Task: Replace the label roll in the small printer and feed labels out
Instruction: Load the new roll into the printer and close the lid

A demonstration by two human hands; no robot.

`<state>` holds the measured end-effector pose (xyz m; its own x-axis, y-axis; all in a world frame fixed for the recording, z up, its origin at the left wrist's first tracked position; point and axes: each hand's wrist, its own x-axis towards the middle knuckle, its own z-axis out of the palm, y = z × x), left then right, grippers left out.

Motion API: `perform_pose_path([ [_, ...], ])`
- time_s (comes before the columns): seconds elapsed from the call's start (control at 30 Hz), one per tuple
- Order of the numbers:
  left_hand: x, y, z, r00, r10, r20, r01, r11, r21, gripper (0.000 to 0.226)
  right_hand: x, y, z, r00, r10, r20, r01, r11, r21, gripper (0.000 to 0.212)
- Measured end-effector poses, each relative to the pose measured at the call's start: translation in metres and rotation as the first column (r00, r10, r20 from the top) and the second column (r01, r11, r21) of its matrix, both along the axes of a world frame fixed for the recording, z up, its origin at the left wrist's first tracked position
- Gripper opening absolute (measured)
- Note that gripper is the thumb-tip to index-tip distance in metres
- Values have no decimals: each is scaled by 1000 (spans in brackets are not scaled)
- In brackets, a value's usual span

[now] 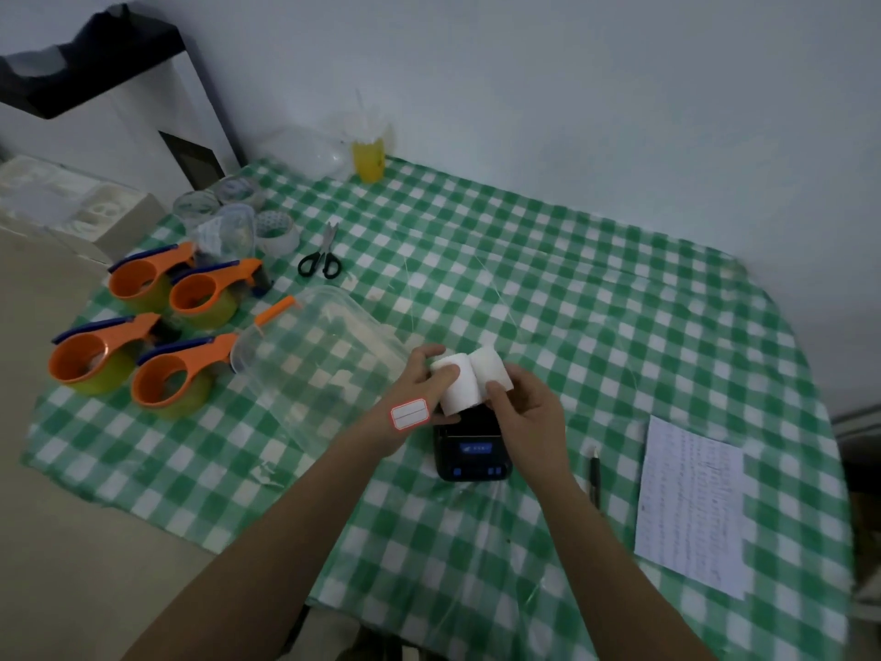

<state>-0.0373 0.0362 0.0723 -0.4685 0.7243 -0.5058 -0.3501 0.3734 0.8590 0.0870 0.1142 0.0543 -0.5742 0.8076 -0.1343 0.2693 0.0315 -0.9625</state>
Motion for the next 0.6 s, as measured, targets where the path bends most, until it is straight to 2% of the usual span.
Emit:
perform_pose_path([
  [0.07, 0, 4, -4, 1000, 9, -13, -9, 1000, -18, 37, 7, 5, -1, 995, 95, 13, -96, 992, 87, 43],
  [0.17, -4, 9, -9, 1000, 23, -8, -24, 998, -58, 30, 15, 15, -1, 926, 362, 106, -377, 878, 296, 53],
  [0.23, -6, 11, -12, 1000, 4, -5, -4, 996, -91, 28, 17, 21, -1, 874, 414, 254, -485, 771, 413, 48],
  [0.33, -8, 13, -16, 997, -71, -28, 68, 991, -118, 24, 13, 32, -5, 894, 310, 324, -448, 612, 652, 24],
  [0.4, -10, 13, -18, 982, -174, -76, 162, 977, -142, 22, 10, 41, -6, 894, 307, 328, -449, 599, 663, 14],
  [0.47, -10, 12, -20, 959, -264, -106, 248, 958, -140, 16, 9, 48, -6, 863, 395, 315, -505, 636, 583, 10],
  [0.53, -10, 12, -23, 952, -291, -93, 279, 952, -123, 7, 8, 51, -5, 833, 467, 297, -554, 682, 477, 9],
  [0.6, -10, 11, -25, 952, -298, -71, 288, 949, -124, 9, 9, 50, -8, 836, 475, 275, -549, 730, 407, 10],
])
